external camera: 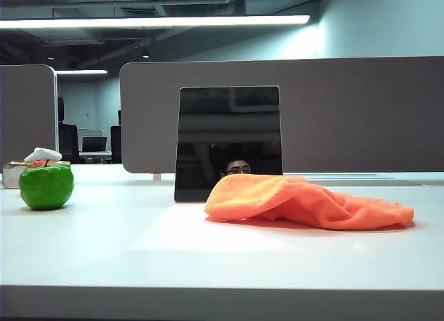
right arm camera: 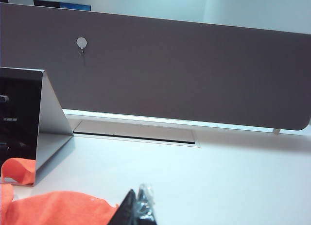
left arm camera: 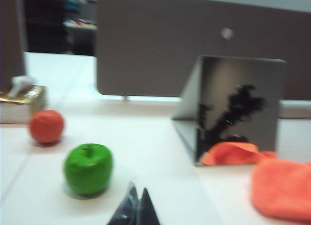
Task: Pick up the cloth from the table and use it to cover the mirror.
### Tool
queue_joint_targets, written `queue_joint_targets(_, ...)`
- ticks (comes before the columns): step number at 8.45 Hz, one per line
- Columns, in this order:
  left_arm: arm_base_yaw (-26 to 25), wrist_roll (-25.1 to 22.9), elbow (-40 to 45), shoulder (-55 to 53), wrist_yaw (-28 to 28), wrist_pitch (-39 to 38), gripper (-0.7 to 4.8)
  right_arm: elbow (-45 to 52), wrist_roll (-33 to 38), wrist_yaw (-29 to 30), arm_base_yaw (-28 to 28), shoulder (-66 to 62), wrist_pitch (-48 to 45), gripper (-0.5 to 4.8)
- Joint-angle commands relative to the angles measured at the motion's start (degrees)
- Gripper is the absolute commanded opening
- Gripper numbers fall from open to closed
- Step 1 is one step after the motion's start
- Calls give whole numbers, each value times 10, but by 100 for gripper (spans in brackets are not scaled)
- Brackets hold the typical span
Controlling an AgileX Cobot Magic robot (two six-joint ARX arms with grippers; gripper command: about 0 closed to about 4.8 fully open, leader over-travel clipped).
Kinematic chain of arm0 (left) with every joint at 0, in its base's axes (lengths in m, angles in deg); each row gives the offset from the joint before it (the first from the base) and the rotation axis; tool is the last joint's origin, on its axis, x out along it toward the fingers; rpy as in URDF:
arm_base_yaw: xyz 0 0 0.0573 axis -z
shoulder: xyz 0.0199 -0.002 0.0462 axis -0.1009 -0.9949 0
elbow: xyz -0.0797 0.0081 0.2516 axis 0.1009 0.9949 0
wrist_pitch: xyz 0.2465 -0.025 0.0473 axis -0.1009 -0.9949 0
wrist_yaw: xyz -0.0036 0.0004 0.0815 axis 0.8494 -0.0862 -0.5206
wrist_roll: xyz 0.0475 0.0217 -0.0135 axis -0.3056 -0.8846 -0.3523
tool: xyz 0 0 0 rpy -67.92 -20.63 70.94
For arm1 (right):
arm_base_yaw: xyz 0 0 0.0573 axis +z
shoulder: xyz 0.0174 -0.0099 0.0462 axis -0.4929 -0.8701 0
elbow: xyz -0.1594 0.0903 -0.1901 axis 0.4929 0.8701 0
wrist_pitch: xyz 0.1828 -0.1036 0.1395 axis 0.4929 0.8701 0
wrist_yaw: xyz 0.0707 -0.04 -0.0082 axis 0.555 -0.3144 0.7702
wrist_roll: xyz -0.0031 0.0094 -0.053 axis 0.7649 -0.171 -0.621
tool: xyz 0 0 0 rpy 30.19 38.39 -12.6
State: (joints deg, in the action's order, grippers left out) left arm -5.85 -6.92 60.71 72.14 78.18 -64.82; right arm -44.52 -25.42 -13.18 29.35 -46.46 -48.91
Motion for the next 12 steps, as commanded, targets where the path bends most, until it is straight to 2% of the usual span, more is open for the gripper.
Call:
queue_joint_targets(1, 1, 37, -40, -6, 77, -24, -6, -100, -22, 1, 0, -55, 111, -6)
queue_joint_targets(2, 1, 51, -73, -43, 163, -24, -6, -181, -74, 2, 1, -127, 149, -5)
queue_joint_targets(3, 1, 50, -116, -96, 193, -22, -6, -234, -80, 2, 1, -185, 149, -5)
queue_joint_targets(4, 1, 48, -127, -112, 201, -22, -6, -241, -80, 2, 1, -196, 149, -5)
queue_joint_targets(5, 133, 47, -218, -389, 222, 134, -6, -247, -76, 158, 1, -289, 83, -5)
queue_joint_targets(6, 262, 10, -218, -532, 177, 205, -6, -239, -76, 206, 0, -353, 42, -5)
queue_joint_targets(7, 279, 10, -218, -602, 156, 317, -6, -237, -76, 206, 0, -510, -5, -5)
queue_joint_targets(8, 279, 10, -218, -602, 122, 323, -6, -237, -76, 207, 0, -567, -29, -5)
queue_joint_targets(10, 279, 10, -218, -602, 90, 323, -6, -237, -71, 208, 1, -616, -56, -5)
queue_joint_targets(11, 279, 10, -218, -608, 89, 325, -5, -237, -24, 208, 0, -642, -75, 15)
queue_joint_targets(12, 279, 7, -218, -635, 76, 327, 42, -239, 1, 243, 0, -648, -83, 54)
